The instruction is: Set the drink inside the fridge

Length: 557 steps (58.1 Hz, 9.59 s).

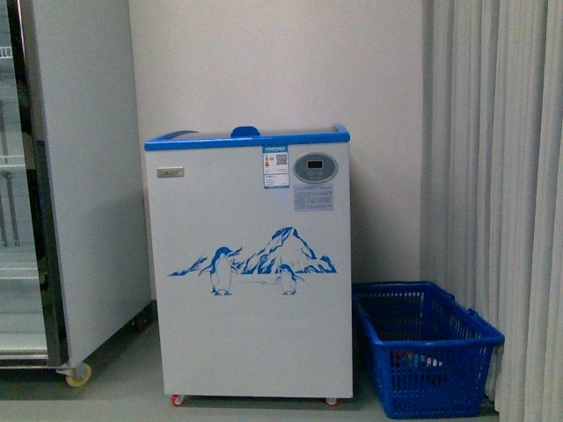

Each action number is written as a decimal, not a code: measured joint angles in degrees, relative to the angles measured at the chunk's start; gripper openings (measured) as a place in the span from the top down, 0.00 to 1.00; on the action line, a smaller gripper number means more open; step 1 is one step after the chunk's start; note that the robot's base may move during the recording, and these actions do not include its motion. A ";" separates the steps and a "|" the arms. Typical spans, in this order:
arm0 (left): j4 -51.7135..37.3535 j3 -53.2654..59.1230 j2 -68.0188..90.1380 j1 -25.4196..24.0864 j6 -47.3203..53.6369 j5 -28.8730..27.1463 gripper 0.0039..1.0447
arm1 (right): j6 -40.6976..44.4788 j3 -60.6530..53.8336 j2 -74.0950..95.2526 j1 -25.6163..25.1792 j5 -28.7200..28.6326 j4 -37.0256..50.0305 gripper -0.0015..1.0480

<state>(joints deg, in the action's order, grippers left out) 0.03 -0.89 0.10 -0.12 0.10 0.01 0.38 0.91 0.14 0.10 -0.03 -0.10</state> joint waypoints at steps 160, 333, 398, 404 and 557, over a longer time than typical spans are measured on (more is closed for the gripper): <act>0.00 0.00 0.00 0.00 0.00 0.02 0.08 | 0.00 0.00 -0.02 0.00 -0.02 0.00 0.07; 0.00 0.00 0.04 0.00 0.02 0.02 0.08 | 30.27 150.94 194.85 -12.98 18.43 -20.68 0.23; 0.00 0.00 0.04 0.00 0.00 0.00 0.08 | 23.78 92.11 155.47 -9.70 14.32 8.74 0.64; 0.00 0.00 0.04 0.00 0.02 0.00 0.08 | 22.40 83.97 143.53 -9.62 12.85 11.17 0.64; 0.00 0.00 0.02 0.00 0.02 0.02 0.08 | -2.27 28.41 21.11 14.45 23.63 -11.58 0.64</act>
<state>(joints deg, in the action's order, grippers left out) 0.03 -0.89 0.12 -0.12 0.12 0.03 -1.89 29.32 21.26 14.55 23.59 -11.68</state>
